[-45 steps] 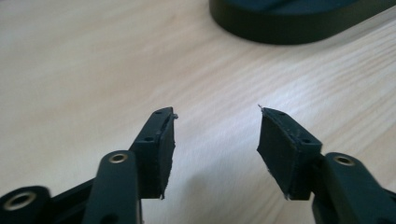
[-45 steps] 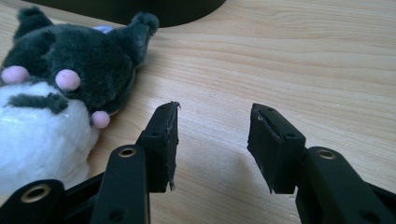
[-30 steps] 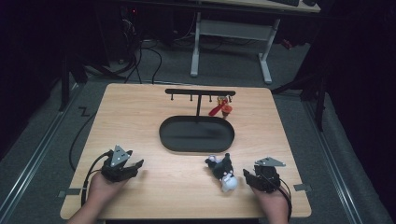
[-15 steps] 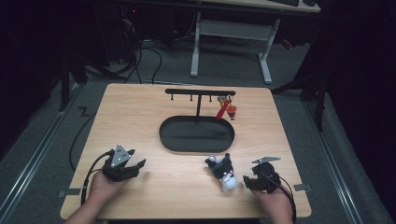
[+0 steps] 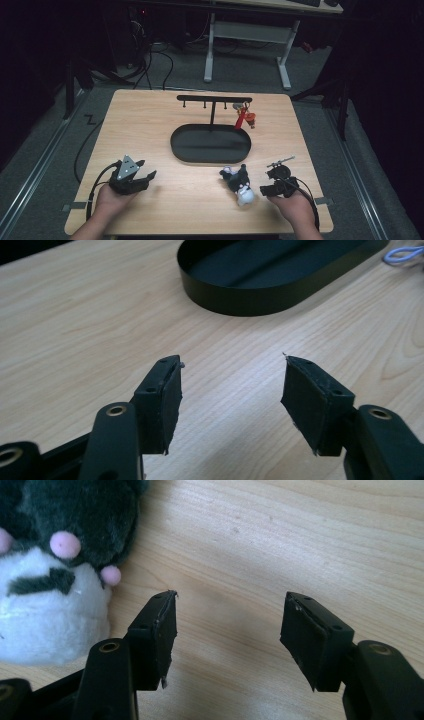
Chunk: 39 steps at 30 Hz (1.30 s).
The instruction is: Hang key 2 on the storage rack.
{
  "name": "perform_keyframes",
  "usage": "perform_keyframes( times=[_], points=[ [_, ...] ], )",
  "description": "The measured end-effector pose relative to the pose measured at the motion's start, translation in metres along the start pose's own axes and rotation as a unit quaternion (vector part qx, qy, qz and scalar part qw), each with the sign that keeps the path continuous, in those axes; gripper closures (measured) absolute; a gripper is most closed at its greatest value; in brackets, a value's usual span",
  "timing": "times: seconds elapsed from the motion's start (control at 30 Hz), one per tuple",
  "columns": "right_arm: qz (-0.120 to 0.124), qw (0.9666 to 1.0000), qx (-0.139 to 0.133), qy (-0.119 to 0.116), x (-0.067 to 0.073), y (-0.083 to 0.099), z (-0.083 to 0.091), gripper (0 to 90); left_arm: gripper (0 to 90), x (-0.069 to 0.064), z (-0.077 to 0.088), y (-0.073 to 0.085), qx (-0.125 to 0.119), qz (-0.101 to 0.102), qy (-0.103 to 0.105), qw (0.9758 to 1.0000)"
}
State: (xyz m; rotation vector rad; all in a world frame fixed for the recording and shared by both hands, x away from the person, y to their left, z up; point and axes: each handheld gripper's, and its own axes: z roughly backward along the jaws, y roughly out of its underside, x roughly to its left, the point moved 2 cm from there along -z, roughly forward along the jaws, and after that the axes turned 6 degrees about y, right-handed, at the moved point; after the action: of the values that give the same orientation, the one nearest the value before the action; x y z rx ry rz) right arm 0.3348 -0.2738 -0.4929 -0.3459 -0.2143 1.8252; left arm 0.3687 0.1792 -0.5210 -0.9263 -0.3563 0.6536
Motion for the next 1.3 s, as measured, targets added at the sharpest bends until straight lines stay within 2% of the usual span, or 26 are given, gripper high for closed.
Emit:
perform_keyframes(
  times=[0.13, 0.2, 0.3, 0.53, 0.67, 0.9, 0.93, 1.0, 1.1, 1.3],
  points=[
    [0.009, 0.9999, 0.015, 0.002, 0.0, -0.004, 0.004, 39.1, 39.2, -0.004, -0.004, 0.0, 0.009, -0.008, 0.012, 0.9999],
    [0.024, 0.9991, 0.033, 0.009, 0.002, -0.006, 0.006, 38.0, 38.8, -0.005, -0.004, 0.0, 0.007, -0.007, 0.018, 0.9998],
    [0.039, 0.9981, 0.041, 0.025, 0.004, -0.007, 0.011, 37.2, 38.2, -0.007, -0.002, 0.0, 0.006, 0.001, 0.026, 0.9996],
    [0.046, 0.9975, 0.054, 0.006, 0.015, -0.014, 0.027, 31.6, 36.0, -0.008, 0.005, -0.001, -0.01, 0.001, 0.023, 0.9997],
    [0.06, 0.9971, 0.046, -0.005, 0.024, -0.018, 0.036, 28.2, 35.3, -0.008, 0.004, -0.001, -0.005, -0.008, 0.018, 0.9998],
    [0.073, 0.9955, 0.05, -0.034, 0.043, -0.028, 0.043, 22.9, 35.4, -0.009, 0.001, -0.001, -0.001, -0.014, 0.018, 0.9997],
    [0.078, 0.995, 0.048, -0.041, 0.049, -0.03, 0.042, 22.0, 35.3, -0.009, 0.001, -0.001, -0.001, -0.015, 0.018, 0.9997],
    [0.08, 0.9946, 0.048, -0.044, 0.053, -0.032, 0.04, 21.6, 35.3, -0.009, 0.003, -0.001, -0.002, -0.014, 0.018, 0.9997],
    [0.088, 0.993, 0.06, -0.051, 0.064, -0.035, 0.029, 20.3, 35.3, -0.009, 0.003, -0.002, -0.003, -0.016, 0.017, 0.9997],
    [0.084, 0.9915, 0.081, -0.058, 0.072, -0.036, 0.009, 22.5, 35.2, -0.01, 0.001, -0.002, 0.001, -0.017, 0.018, 0.9997]
  ],
)
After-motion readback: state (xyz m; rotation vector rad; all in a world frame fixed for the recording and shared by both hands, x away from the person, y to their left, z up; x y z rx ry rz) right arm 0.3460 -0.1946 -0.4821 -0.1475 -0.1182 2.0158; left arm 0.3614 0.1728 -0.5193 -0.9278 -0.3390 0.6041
